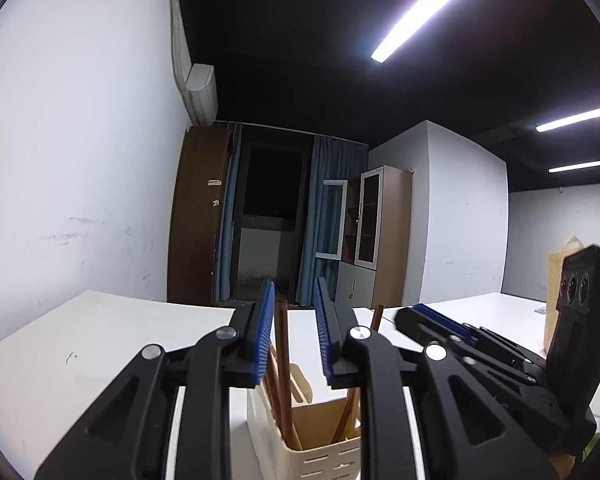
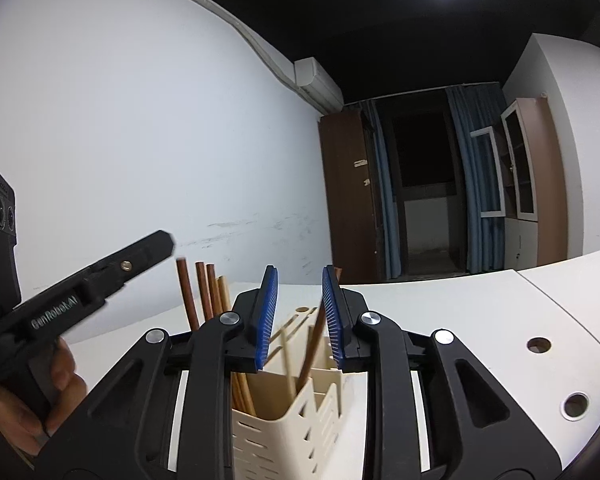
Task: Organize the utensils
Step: 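Open the right tool to release the chopstick in the holder, then move the open right tool down to the last light chopstick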
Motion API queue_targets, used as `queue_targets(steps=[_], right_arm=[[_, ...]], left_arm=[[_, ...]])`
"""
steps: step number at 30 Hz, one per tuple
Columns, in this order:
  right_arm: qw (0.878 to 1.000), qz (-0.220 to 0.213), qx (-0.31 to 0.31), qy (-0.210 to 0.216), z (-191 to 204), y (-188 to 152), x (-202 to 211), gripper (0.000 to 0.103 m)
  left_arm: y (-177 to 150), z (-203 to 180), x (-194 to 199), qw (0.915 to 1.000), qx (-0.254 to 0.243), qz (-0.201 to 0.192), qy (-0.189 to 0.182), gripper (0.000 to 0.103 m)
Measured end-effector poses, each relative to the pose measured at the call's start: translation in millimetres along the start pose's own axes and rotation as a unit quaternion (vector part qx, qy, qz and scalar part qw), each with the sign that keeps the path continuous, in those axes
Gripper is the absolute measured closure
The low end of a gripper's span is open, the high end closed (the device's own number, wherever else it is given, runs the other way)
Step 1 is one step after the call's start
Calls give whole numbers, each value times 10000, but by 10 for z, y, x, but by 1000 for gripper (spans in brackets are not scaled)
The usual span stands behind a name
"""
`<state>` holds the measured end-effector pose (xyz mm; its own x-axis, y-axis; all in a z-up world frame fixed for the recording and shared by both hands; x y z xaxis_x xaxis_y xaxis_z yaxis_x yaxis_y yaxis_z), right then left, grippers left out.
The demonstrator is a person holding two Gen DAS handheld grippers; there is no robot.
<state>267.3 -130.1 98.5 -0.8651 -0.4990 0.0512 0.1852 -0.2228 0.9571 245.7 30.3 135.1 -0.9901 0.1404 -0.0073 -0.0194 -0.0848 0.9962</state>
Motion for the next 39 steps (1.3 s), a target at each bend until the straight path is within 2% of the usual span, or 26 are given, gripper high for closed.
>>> queue_targets(steps=[7, 12, 14, 19, 22, 27, 31, 39], right_arm=[[9997, 145, -117, -137, -56, -13, 134, 75], [9988, 436, -50, -196, -5, -66, 199, 71], [9981, 582, 3, -226, 28, -101, 232, 70], [9944, 1016, 127, -244, 153, -279, 323, 65], [9922, 1192, 226, -293, 199, -352, 378, 60], [9839, 1694, 339, -456, 224, -580, 430, 60], [9765, 2070, 321, -512, 202, -720, 423, 56], [9533, 2915, 376, -701, 201, -1160, 322, 55]], left_arm=[[2, 38, 218, 10000, 60, 8, 54, 83], [-22, 29, 334, 9998, 96, 167, 80, 83], [-36, 26, 370, 9994, 108, 317, 88, 76], [-92, -3, 427, 9975, 82, 677, 174, 74], [-201, -37, 384, 9937, 40, 1117, 39, 66], [-348, -26, 387, 9898, 113, 1422, 27, 66], [-463, -20, 382, 9861, 196, 1647, -4, 62], [-688, 68, 379, 9802, 404, 1940, 49, 62]])
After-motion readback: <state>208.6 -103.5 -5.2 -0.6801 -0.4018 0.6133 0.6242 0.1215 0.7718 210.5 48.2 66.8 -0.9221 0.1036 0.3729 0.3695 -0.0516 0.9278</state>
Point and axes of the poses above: each gripper's, at about its wrist camera, not at the fingertips, and x roughly against the way its jaws point, z to its left, y to its top, the point moved 3 cm from there along -x, roughly the way its jaws point, and after that the axes turned 11 degrees about -x, right-handed, at the moved point
